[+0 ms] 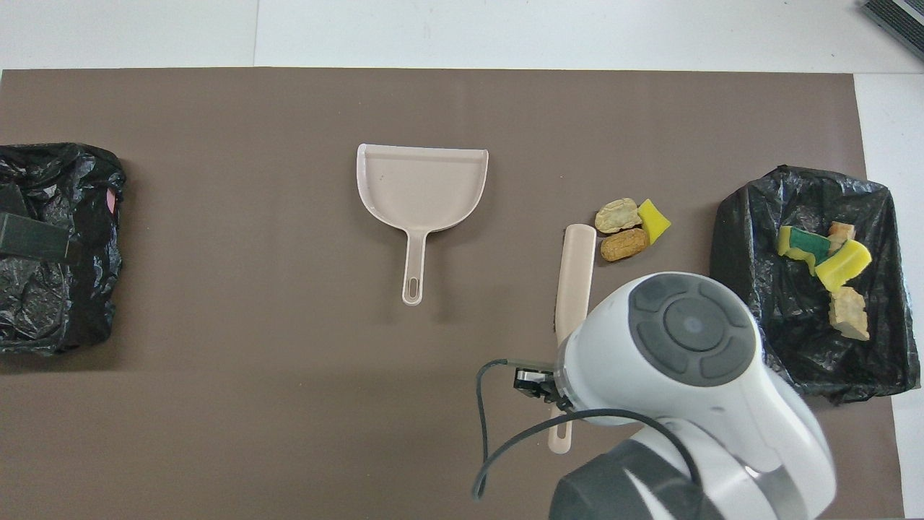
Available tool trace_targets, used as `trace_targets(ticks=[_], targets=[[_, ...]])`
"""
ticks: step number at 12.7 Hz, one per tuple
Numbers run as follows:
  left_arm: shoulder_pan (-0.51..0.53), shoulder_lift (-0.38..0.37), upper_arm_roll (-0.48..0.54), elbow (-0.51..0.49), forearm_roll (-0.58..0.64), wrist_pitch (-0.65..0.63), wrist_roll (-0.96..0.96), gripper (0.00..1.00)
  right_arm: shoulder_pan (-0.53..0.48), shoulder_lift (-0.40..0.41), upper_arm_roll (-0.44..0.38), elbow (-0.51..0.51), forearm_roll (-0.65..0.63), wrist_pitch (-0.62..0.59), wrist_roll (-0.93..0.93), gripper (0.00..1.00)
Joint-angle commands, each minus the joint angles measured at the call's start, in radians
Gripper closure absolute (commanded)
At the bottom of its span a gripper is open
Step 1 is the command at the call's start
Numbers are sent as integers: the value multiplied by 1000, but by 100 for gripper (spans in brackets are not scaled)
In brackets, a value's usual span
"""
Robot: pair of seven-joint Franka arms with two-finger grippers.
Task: Sweep and dump trash in bin
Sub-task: 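Grasp the brush with the right gripper and move it toward the bread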
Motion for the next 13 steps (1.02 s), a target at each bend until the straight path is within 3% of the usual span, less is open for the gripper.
trace_targets(ticks=[1,7,13], targets=[[9,-1,-6,17,-1,-19,2,0,-90,-30,11,14,-49,-48,-122,100],[9,-1,-6,17,-1,-19,2,0,-269,15,14,57,-70,-47,-360,100],[8,-1,-6,17,-1,-19,2,0,-335,117,13,103,-194,-108,-471,100]])
